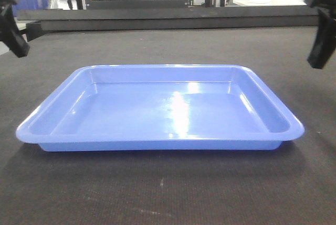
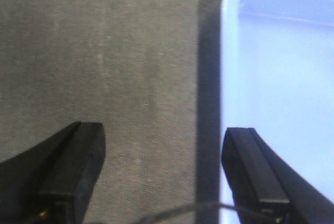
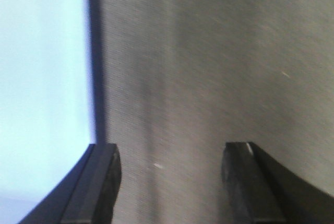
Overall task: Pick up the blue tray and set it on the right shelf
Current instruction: 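Lower both grippers onto the tray's side rims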
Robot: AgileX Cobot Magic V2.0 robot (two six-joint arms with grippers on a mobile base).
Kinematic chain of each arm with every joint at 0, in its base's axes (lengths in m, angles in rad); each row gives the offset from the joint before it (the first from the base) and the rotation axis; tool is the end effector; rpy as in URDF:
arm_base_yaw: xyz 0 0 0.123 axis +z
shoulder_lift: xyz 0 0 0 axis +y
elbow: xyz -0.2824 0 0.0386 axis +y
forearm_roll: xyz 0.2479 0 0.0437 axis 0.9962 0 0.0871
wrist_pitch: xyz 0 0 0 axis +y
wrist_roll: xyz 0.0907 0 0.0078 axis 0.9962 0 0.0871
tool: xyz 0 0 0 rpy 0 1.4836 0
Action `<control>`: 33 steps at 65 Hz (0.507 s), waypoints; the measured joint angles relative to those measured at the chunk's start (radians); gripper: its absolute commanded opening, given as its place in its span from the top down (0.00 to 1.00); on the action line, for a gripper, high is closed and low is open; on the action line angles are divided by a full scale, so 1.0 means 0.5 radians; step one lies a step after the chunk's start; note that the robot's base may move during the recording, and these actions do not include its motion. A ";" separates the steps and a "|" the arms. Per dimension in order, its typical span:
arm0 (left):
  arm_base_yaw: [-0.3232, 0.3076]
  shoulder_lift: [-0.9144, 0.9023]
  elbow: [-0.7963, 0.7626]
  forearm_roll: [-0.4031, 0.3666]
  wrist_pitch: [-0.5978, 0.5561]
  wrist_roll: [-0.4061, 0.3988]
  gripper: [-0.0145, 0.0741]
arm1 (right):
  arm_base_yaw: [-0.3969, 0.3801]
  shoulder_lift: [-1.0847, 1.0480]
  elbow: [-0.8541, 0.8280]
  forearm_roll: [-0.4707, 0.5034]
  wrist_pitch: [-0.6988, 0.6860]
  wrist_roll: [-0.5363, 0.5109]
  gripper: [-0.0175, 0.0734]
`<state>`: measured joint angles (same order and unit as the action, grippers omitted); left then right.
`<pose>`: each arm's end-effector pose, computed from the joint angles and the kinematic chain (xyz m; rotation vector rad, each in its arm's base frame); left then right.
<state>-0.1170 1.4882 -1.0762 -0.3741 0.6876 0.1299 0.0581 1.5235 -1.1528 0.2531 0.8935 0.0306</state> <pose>0.3046 -0.0571 0.2749 0.0309 2.5587 -0.4074 0.3060 0.0356 0.2759 0.1264 2.7377 0.3386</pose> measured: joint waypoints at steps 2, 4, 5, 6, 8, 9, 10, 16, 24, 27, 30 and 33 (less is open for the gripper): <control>-0.017 0.001 -0.032 0.000 0.027 0.000 0.41 | 0.038 0.020 -0.045 -0.014 0.003 0.043 0.24; -0.036 0.008 -0.066 0.000 0.042 0.000 0.41 | 0.084 0.038 -0.079 -0.034 0.003 0.086 0.24; -0.048 0.009 -0.080 0.000 0.047 0.000 0.41 | 0.105 0.046 -0.096 -0.048 0.003 0.111 0.24; -0.062 0.011 -0.095 0.000 0.052 -0.006 0.41 | 0.138 0.057 -0.119 -0.078 0.003 0.153 0.24; -0.104 0.029 -0.128 0.015 0.056 -0.022 0.41 | 0.185 0.075 -0.147 -0.139 0.003 0.213 0.24; -0.132 0.035 -0.140 0.025 0.059 -0.042 0.41 | 0.210 0.084 -0.165 -0.168 0.003 0.246 0.24; -0.153 0.043 -0.151 0.036 0.059 -0.060 0.41 | 0.246 0.100 -0.175 -0.212 0.003 0.299 0.24; -0.282 0.127 -0.219 0.203 0.096 -0.260 0.41 | 0.391 0.190 -0.233 -0.352 0.046 0.521 0.24; -0.372 0.276 -0.327 0.398 0.253 -0.592 0.41 | 0.485 0.329 -0.333 -0.387 0.159 0.616 0.24; -0.373 0.330 -0.373 0.438 0.316 -0.642 0.41 | 0.502 0.380 -0.387 -0.387 0.203 0.631 0.24; -0.373 0.393 -0.427 0.458 0.375 -0.677 0.41 | 0.503 0.447 -0.458 -0.387 0.262 0.639 0.24; -0.373 0.457 -0.478 0.433 0.415 -0.691 0.41 | 0.503 0.519 -0.534 -0.387 0.318 0.647 0.24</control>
<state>-0.3034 1.7166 -1.3152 -0.1577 0.8949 -0.2157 0.3097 1.7828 -1.4196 0.0597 1.0526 0.3541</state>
